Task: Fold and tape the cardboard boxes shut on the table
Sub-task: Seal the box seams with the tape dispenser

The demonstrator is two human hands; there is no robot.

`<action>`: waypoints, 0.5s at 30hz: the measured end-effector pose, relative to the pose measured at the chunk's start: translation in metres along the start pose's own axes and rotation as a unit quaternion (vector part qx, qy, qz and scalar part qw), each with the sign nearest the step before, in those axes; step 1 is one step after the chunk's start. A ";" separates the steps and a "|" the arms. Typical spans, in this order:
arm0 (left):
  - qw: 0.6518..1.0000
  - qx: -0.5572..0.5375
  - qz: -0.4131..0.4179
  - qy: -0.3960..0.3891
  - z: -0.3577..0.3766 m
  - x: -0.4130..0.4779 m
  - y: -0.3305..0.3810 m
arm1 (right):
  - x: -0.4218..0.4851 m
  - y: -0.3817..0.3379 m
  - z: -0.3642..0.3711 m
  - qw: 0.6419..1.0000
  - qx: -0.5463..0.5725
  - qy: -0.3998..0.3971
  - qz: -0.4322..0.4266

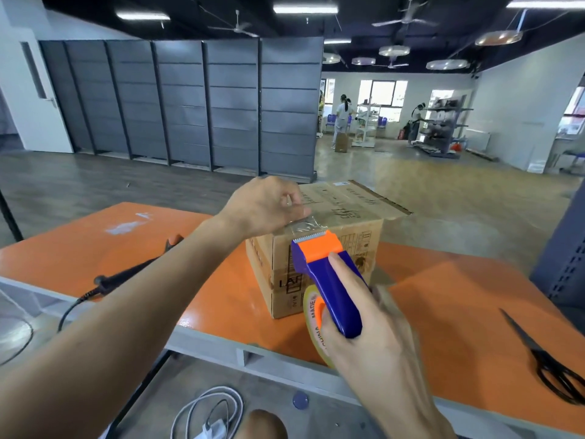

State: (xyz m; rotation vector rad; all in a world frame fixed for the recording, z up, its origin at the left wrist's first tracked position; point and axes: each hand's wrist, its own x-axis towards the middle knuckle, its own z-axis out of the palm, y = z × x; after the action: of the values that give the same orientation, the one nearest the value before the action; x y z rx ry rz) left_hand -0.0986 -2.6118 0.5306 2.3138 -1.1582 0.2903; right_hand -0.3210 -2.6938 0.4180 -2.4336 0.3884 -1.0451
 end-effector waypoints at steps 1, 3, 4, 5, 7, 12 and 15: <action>1.000 0.021 0.004 0.007 0.001 0.001 0.001 | 0.001 -0.002 0.001 1.000 -0.003 0.000 0.001; 0.998 0.055 0.013 0.018 0.003 0.001 -0.001 | 0.000 -0.005 0.003 1.000 -0.010 0.006 0.000; 0.998 0.052 0.018 0.022 0.002 0.000 -0.003 | 0.000 -0.007 0.004 1.000 -0.014 0.015 0.000; 0.999 0.039 0.025 0.028 0.001 0.000 -0.005 | 0.000 -0.008 0.005 0.999 -0.019 0.027 0.000; 0.998 0.012 0.051 0.035 -0.003 0.000 -0.007 | 0.000 -0.011 0.006 0.999 -0.030 0.041 0.000; 0.998 -0.016 0.060 0.006 -0.012 0.005 -0.008 | 0.003 -0.016 0.007 0.998 -0.035 0.045 0.018; 0.999 -0.018 0.048 -0.010 -0.011 0.007 -0.013 | 0.002 -0.023 0.011 0.999 -0.023 0.032 0.017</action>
State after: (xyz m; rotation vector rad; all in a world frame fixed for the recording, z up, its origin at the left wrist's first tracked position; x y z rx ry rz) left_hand -0.0832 -2.6042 0.5380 2.2378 -1.2769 0.2788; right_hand -0.3101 -2.6718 0.4242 -2.4303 0.4779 -1.1144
